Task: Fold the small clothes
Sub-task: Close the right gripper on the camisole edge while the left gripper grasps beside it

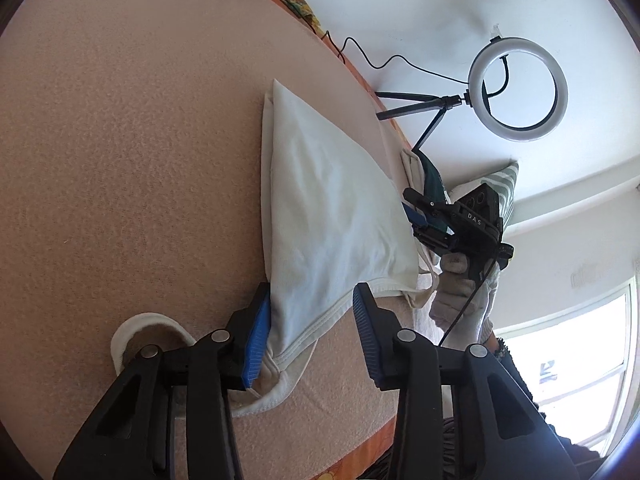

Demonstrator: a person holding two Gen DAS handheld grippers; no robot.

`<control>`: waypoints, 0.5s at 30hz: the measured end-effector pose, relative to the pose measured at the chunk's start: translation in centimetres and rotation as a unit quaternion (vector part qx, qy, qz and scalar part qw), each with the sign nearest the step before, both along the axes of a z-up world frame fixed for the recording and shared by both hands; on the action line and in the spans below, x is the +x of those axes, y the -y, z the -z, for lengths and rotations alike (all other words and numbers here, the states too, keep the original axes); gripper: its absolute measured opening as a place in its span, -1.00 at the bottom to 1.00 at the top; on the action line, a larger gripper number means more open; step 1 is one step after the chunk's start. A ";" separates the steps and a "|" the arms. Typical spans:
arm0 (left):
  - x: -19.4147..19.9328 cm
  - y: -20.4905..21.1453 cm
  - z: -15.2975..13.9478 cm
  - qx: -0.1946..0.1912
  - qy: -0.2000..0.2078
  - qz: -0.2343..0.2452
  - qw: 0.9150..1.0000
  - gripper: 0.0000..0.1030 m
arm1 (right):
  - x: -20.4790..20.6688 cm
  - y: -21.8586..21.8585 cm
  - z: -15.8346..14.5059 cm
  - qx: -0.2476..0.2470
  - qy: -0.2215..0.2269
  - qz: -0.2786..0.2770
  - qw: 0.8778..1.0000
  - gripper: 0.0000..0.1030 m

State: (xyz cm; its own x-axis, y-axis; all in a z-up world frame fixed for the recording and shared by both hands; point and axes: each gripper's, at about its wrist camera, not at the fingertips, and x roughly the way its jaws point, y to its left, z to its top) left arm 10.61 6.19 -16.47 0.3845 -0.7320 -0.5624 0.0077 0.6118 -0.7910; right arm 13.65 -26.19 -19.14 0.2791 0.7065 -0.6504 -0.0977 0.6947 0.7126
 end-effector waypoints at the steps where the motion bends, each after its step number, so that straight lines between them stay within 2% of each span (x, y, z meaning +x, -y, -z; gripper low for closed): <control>1: 0.1 -0.1 0.2 -0.006 -0.006 -0.003 1.000 -0.44 | 0.1 0.0 0.2 0.009 -0.003 -0.001 1.000 -0.32; 3: 0.3 -0.1 0.3 -0.010 -0.009 -0.005 1.000 -0.49 | 0.1 -0.3 0.4 0.015 -0.003 -0.006 1.000 -0.33; 6: 0.6 0.3 0.0 0.004 -0.004 0.001 1.000 -0.53 | 0.2 -0.6 0.6 0.022 -0.004 -0.011 1.000 -0.33; 9: 0.7 0.8 -0.3 0.030 0.001 0.002 1.000 -0.71 | 0.2 -1.0 0.6 0.019 -0.001 -0.017 1.000 -0.33; 13: 0.9 1.4 -0.7 0.063 0.012 0.008 0.998 -0.74 | 0.0 -2.3 0.1 -0.014 0.016 -0.029 0.999 -0.33; 15: 1.0 1.9 -1.1 0.090 0.023 0.014 0.996 -0.78 | -0.2 -3.2 -0.1 -0.043 0.025 -0.039 0.998 -0.47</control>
